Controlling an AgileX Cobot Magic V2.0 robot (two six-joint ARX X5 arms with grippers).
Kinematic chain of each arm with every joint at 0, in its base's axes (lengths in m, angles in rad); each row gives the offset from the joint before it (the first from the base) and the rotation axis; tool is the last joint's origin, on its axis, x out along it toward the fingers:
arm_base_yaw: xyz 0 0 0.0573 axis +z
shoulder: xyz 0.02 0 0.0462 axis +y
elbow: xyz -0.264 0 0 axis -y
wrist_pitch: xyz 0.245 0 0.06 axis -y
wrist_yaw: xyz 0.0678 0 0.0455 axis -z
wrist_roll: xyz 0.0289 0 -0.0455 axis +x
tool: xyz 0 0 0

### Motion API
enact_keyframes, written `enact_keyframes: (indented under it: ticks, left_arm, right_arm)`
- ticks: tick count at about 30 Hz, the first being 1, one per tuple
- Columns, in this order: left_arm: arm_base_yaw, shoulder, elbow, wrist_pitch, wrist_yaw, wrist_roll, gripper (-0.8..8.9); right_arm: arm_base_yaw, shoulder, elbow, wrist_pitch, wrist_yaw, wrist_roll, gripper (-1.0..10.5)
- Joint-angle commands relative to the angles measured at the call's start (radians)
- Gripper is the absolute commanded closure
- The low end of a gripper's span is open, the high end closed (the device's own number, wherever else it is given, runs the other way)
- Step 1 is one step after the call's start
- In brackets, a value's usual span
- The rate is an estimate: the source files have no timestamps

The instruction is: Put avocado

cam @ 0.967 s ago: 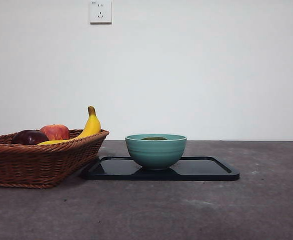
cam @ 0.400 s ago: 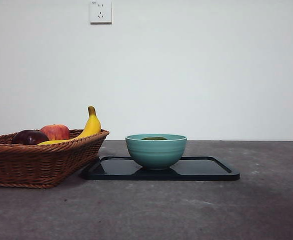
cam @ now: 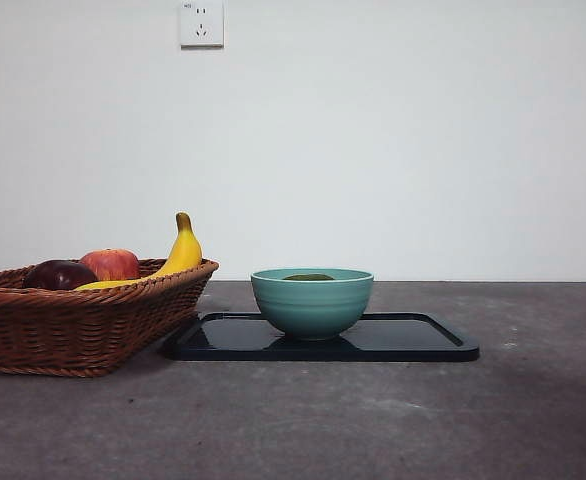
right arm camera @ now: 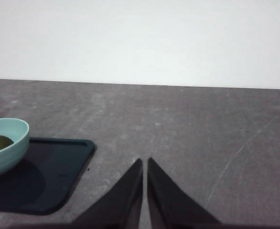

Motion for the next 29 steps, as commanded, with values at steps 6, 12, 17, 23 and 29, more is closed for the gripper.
enact_keyframes:
  ticks: [6, 12, 17, 23, 29]
  left_arm:
    - [0.001, -0.001, -0.021, -0.008, 0.0, -0.002, 8.04]
    - [0.001, -0.001, -0.021, -0.008, 0.0, -0.002, 8.04]
    - [0.001, -0.001, -0.021, -0.008, 0.0, -0.002, 8.04]
    - [0.001, -0.001, -0.021, -0.008, 0.0, -0.002, 8.04]
    - [0.001, -0.001, -0.021, -0.008, 0.0, -0.002, 8.04]
  right_arm:
    - [0.0, 0.0, -0.006, -0.085, 0.004, -0.007, 9.4]
    - [0.0, 0.0, -0.006, -0.14, 0.003, -0.003, 9.4]
    - [0.0, 0.0, -0.006, -0.117, 0.003, -0.003, 9.4]
    - [0.0, 0.0, -0.006, -0.116, 0.003, -0.003, 9.4]
    - [0.0, 0.0, -0.006, -0.116, 0.003, -0.003, 9.4]
